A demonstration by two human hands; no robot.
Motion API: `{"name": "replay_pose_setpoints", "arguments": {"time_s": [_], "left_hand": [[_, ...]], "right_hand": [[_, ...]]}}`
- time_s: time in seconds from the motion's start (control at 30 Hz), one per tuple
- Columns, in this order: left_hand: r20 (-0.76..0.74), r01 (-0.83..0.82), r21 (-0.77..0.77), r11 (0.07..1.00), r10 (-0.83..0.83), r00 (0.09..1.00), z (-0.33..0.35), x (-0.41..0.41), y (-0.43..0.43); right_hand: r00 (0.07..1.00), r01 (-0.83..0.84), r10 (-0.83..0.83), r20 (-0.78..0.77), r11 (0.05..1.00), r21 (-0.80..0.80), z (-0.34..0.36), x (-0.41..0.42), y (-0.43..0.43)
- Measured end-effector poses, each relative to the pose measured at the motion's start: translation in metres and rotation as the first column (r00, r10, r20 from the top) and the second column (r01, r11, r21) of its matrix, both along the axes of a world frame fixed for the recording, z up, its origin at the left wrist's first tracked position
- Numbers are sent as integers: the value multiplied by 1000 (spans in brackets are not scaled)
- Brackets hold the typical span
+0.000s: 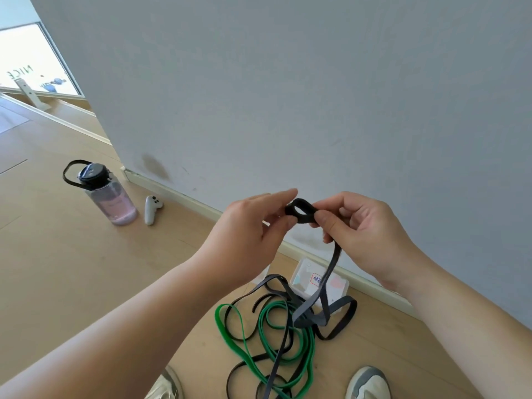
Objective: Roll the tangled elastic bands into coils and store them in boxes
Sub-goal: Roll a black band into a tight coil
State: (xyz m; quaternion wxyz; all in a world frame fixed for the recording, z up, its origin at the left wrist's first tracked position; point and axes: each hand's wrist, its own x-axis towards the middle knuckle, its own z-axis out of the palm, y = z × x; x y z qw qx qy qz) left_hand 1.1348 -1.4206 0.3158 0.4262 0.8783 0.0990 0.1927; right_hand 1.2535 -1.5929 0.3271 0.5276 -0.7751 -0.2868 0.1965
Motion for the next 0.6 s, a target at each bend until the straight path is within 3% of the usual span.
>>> {"name": "replay_pose_setpoints", "arguments": {"time_s": [0.1, 0.23, 0.37, 0.6], "left_hand": [[49, 7, 75, 997, -10, 999, -3, 1, 1], [112, -24, 22, 999, 21, 994, -1, 2, 0], [161, -11, -12, 1000, 13, 987, 1, 0, -7], [180, -3, -59, 998, 14, 984, -1, 3, -4]], "right_hand": [[999, -52, 52, -1, 998, -31, 2, -2, 0], [990, -109, 109, -93, 994, 7, 8, -10, -1], [1000, 3, -2, -20, 997, 82, 9, -15, 3], [990, 53, -57, 129, 998, 28, 7, -12, 2]]}}
